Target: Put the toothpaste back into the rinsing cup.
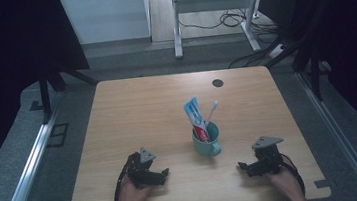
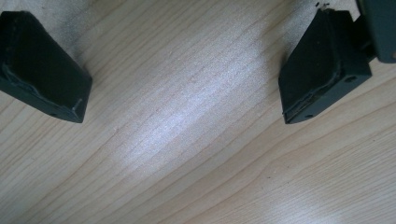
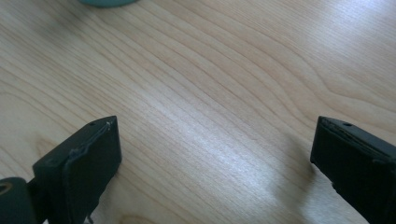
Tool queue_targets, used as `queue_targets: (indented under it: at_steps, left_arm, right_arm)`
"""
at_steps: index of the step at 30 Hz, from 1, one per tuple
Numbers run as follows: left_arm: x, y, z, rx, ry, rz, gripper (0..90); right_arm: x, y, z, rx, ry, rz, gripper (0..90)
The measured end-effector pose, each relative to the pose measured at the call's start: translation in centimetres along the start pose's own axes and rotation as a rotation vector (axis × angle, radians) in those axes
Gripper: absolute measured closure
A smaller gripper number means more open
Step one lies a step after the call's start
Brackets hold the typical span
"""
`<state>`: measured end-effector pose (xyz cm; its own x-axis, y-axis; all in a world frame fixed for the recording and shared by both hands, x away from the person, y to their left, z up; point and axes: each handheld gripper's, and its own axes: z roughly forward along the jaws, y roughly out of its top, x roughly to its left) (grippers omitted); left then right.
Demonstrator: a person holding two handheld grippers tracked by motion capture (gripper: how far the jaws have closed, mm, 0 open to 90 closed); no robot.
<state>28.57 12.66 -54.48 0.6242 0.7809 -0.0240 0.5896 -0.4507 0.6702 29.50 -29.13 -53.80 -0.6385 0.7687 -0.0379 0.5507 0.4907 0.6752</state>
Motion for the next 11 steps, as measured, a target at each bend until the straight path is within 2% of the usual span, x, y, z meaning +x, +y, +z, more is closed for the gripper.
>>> queue_targets:
  at_steps: [4, 11]
  left_arm:
    - [0.00, 0.00, 0.00, 0.000, 0.000, 0.000, 2.6]
    - [-0.01, -0.01, 0.00, 0.000, 0.000, 0.000, 2.7]
  right_arm:
    - [-0.17, -0.58, 0.12, -0.041, 0.022, 0.038, 1.5]
    - [-0.17, -0.68, 0.05, -0.047, 0.019, 0.035, 2.8]
